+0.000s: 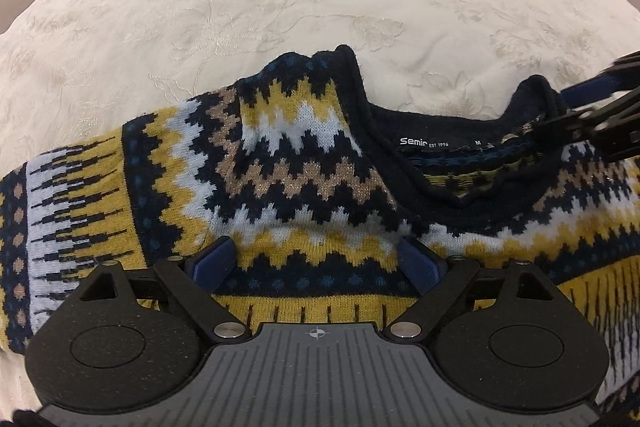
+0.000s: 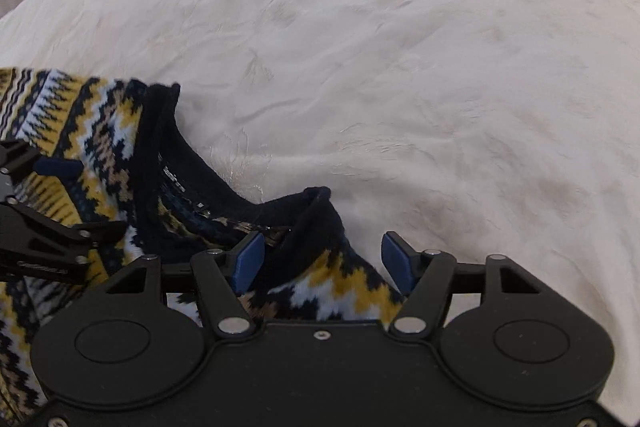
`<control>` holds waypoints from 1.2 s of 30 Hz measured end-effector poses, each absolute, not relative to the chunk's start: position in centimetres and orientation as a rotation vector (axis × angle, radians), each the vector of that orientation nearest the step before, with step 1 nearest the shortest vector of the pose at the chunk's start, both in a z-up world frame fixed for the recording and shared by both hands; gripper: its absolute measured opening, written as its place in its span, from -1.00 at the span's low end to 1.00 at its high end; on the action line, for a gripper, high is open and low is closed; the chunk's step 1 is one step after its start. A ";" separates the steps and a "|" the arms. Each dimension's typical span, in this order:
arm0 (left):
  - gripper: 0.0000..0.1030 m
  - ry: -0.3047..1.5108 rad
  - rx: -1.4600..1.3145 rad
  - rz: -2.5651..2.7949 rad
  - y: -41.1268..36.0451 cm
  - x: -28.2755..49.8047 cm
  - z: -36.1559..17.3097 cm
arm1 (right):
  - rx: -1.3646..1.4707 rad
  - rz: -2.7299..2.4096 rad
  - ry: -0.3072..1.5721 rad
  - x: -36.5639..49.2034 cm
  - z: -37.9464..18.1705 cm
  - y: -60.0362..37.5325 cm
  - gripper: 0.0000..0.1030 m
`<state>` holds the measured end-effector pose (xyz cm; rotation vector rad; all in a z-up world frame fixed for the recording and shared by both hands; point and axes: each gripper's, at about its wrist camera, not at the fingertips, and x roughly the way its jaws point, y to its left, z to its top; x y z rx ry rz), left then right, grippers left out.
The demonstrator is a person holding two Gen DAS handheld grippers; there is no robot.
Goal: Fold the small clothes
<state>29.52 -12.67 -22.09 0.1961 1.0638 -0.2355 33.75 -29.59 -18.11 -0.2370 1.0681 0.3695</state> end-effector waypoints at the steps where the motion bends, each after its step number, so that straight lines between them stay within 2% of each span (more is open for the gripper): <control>1: 0.74 1.057 0.197 -0.238 -12.6 29.4 -22.1 | -0.237 0.389 1.084 34.0 -18.5 -29.5 0.29; 3: 0.73 1.049 0.191 -0.238 -12.7 29.6 -22.2 | -0.234 0.424 1.107 34.0 -18.9 -29.2 -0.11; 4: 0.73 1.045 0.187 -0.238 -12.6 29.8 -22.3 | -0.239 0.427 1.111 33.8 -18.8 -29.0 -0.19; 5: 0.71 1.043 0.181 -0.238 -12.5 29.6 -22.0 | -0.251 0.435 1.101 33.5 -18.6 -28.7 -0.51; 11: 0.69 0.974 0.136 -0.232 -12.4 29.2 -19.8 | -0.188 0.314 0.962 32.1 -15.2 -30.7 -0.66; 14: 0.71 1.038 0.183 -0.205 -13.3 30.5 -21.3 | -0.155 0.268 1.019 33.3 -17.0 -31.4 -0.67; 16: 0.79 1.082 0.220 -0.186 -13.8 31.3 -22.3 | -0.187 0.266 1.051 33.6 -18.4 -31.0 -0.64; 19: 0.85 1.120 0.202 -0.171 -13.9 31.9 -22.4 | -0.173 0.231 1.055 33.9 -18.8 -31.0 -0.47; 20: 0.85 1.135 0.202 -0.169 -14.0 32.0 -22.4 | -0.151 0.220 1.050 33.8 -18.5 -31.1 -0.31; 21: 0.85 1.145 0.204 -0.170 -14.0 32.2 -22.4 | -0.134 0.201 1.036 33.6 -18.0 -31.3 -0.04; 23: 0.86 1.165 0.202 -0.169 -14.2 32.6 -22.3 | -0.118 0.173 0.996 32.9 -16.8 -31.3 0.17; 26: 1.00 1.195 0.206 -0.171 -14.4 33.4 -22.4 | -0.068 0.147 0.956 31.0 -15.2 -31.3 0.26; 31: 1.00 1.228 0.213 -0.156 -15.1 34.4 -22.5 | 0.057 0.113 0.910 27.7 -12.3 -31.9 0.68; 33: 1.00 1.235 0.220 -0.153 -15.1 34.9 -22.6 | 0.111 0.096 0.892 26.3 -11.4 -31.9 1.00; 36: 1.00 1.251 0.222 -0.155 -15.5 35.6 -22.8 | 0.211 0.072 0.862 24.2 -10.6 -32.4 0.99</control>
